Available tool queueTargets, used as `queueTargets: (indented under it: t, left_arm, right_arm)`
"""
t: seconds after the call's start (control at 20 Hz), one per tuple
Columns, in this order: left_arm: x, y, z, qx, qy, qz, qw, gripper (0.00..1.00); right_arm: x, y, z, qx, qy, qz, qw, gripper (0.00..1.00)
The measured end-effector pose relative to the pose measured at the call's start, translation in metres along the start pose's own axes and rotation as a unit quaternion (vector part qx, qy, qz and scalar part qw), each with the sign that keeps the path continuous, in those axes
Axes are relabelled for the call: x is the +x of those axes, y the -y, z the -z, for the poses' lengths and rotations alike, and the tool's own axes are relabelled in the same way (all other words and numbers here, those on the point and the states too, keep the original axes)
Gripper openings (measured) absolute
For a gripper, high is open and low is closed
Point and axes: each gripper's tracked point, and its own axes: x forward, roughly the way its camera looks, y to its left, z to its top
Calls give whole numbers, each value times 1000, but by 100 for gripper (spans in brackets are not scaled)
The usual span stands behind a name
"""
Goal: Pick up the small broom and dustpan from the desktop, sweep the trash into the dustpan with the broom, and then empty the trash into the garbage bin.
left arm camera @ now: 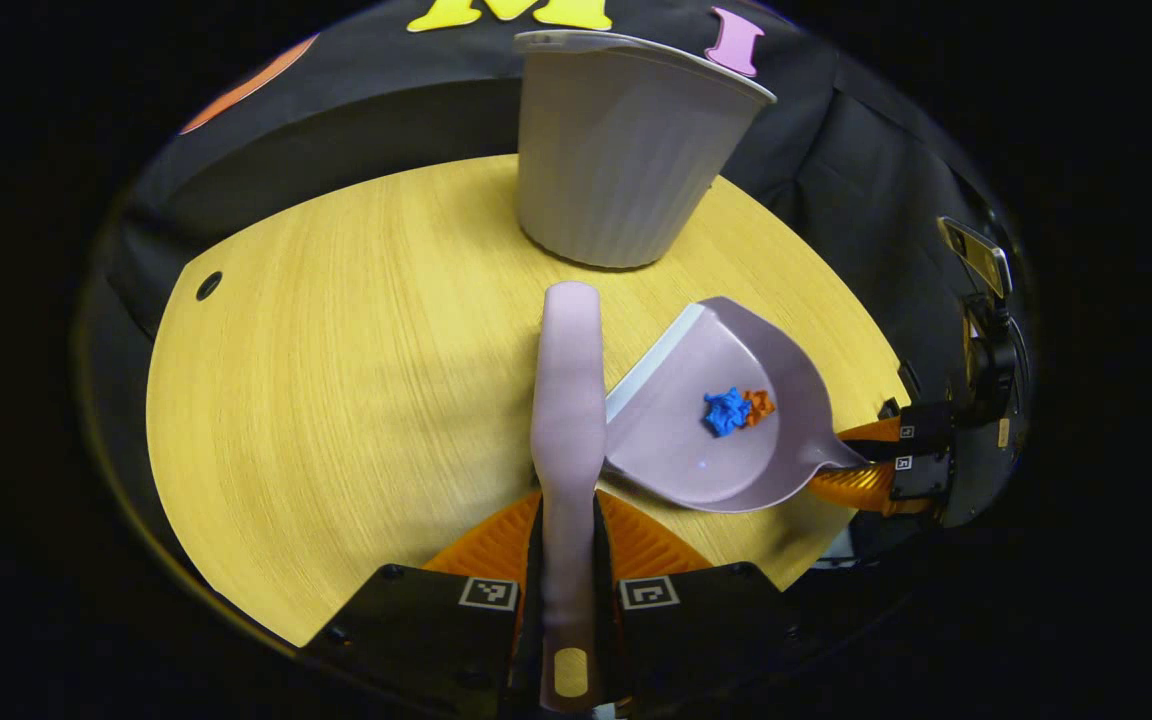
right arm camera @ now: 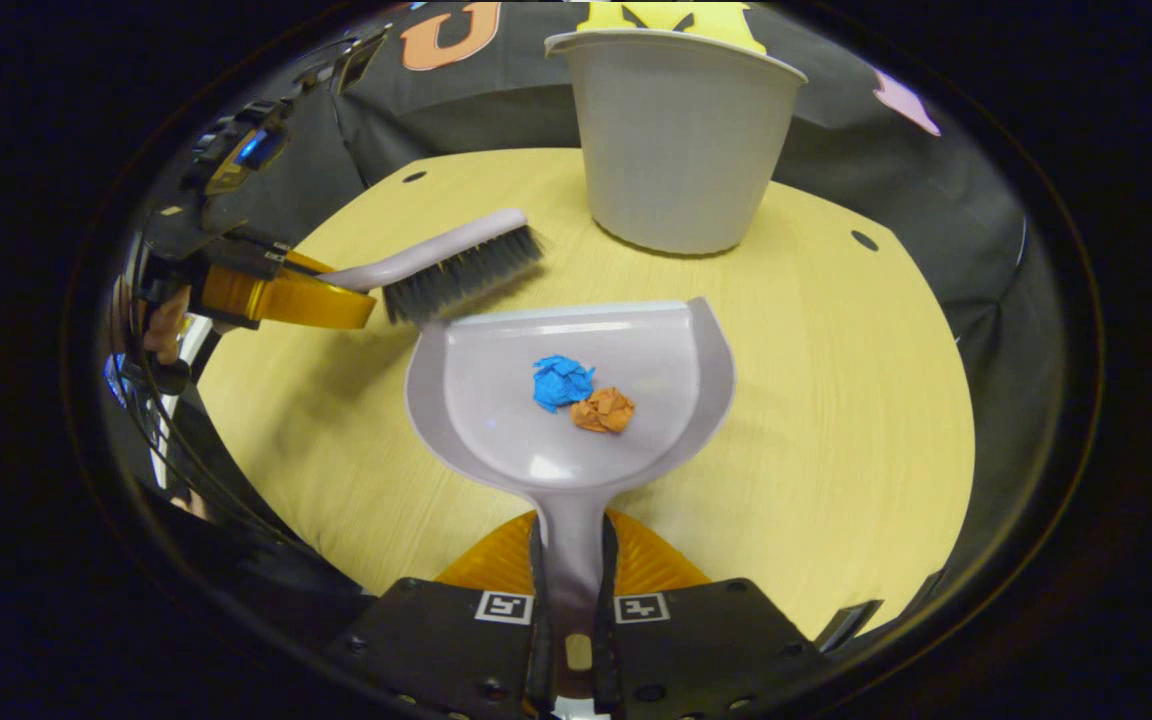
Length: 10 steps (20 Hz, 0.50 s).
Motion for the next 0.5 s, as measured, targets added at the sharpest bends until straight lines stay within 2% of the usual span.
queueTargets:
  t: [0.15, 0.35, 0.5]
  left_arm:
    - [-2, -10, 8, -25, 1, -21, 999, 23]
    - [-5, -17, 15, -51, 3, -37, 998, 23]
    - [-5, -22, 17, -61, 7, -42, 997, 23]
  right_arm:
    - [0, -2, -1, 16, 5, 8, 1000, 14]
    - [-6, 1, -9, 34, 17, 22, 999, 14]
    - [-14, 3, -17, 36, 25, 19, 999, 15]
